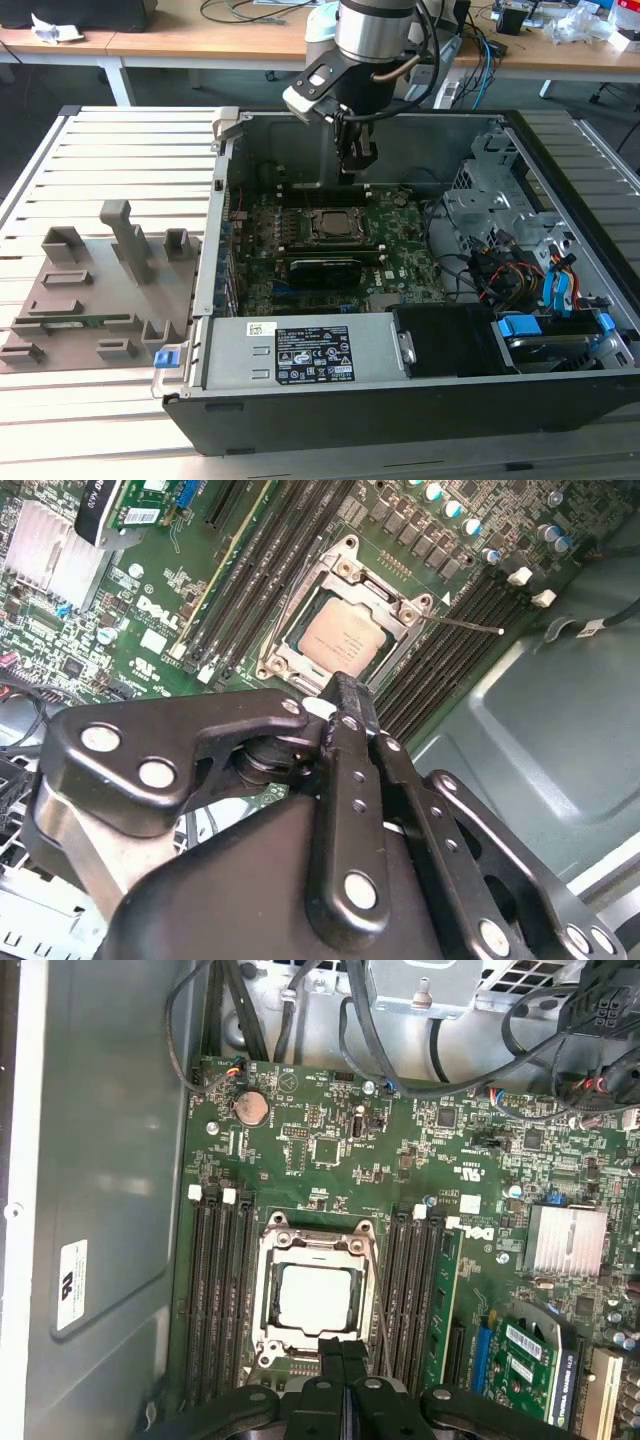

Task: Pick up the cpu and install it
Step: 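Close the cpu cover, then install the first cpu locking lever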

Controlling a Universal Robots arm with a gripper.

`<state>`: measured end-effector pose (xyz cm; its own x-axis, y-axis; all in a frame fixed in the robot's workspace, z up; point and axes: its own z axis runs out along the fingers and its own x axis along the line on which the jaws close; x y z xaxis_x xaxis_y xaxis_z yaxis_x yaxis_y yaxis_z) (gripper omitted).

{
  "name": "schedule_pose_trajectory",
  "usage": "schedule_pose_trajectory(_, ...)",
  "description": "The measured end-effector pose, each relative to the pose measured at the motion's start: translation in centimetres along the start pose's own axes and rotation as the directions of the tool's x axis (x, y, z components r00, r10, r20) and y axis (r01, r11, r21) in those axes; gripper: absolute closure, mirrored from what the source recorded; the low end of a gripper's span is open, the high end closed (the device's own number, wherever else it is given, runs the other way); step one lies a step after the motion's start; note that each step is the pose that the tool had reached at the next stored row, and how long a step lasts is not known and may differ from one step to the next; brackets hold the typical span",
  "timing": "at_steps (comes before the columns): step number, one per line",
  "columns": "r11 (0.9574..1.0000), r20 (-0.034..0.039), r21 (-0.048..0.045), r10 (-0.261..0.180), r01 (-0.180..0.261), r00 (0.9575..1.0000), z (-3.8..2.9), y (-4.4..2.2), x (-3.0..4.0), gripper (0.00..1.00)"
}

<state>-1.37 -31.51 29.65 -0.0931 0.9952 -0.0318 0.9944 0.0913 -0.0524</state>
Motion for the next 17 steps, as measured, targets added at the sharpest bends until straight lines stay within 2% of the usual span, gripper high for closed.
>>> schedule_pose_trajectory(7, 1.0, 0.0, -0.0008, 0.0, 0.0, 1.0, -0.02, 0.0, 0.0, 0.89)
schedule_pose_trajectory(10, 0.9994, 0.0034, -0.0354, 0.001, -0.001, 1.0, 0.0, 0.0, 0.0, 0.89)
schedule_pose_trajectory(11, 0.9983, 0.0054, -0.0587, 0.002, -0.002, 1.0, 0.01, -0.02, 0.0, 0.89)
schedule_pose_trajectory(17, 0.9981, 0.0053, -0.0611, 0.002, -0.002, 1.0, 0.01, -0.02, 0.0, 0.89)
